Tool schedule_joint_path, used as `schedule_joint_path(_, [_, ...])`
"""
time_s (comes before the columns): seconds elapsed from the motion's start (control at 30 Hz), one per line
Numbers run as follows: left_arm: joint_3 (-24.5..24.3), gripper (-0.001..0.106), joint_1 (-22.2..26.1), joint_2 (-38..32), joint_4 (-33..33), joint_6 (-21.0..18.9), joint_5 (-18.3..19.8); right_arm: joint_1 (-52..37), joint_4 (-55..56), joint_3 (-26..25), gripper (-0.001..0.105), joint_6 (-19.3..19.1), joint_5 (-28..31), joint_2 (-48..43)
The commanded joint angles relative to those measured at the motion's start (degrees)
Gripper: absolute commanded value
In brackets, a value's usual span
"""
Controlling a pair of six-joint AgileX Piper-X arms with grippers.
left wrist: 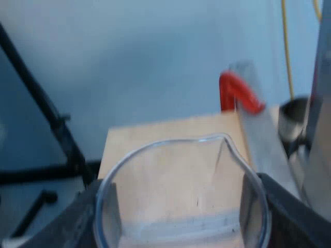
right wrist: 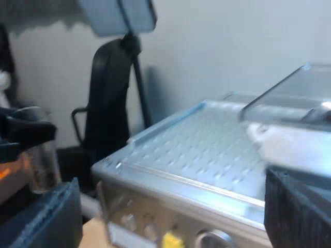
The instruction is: Pour the beans into the coffee machine
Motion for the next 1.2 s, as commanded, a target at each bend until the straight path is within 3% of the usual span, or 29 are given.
schedule_joint_path(0.03, [-3.9,0.001,-1.8,-0.4,1.8,-0.1,-0.8,0.0,0.0,-0.6,0.074,-3.0,3.0,-2.4])
schedule_joint_path(0.23, [-10.0,0.001,-8.1,-0.4,2.9,-0.1,-0.8,-0.2,-0.5,-0.6,0.074,-8.0,14.1,-4.9])
schedule_joint_path(0.4, [-13.2,0.001,-12.3,0.7,2.9,-0.1,-0.8,-0.1,-2.3,-0.6,0.074,-10.4,18.5,-5.5])
schedule_joint_path(0.87, [-31.4,0.001,-20.1,15.4,7.6,-0.1,-1.5,-4.4,-8.1,-0.6,0.074,-13.2,19.1,-5.4])
schedule_joint_path(1.07, [-39.3,0.001,-24.7,22.4,9.6,0.7,-1.8,-11.2,-8.1,-0.6,0.074,-13.2,14.4,-5.4])
schedule_joint_path(1.2, [-45.0,0.001,-26.8,27.5,9.9,3.8,-5.5,-12.4,-8.1,-0.6,0.074,-13.2,9.1,-5.3])
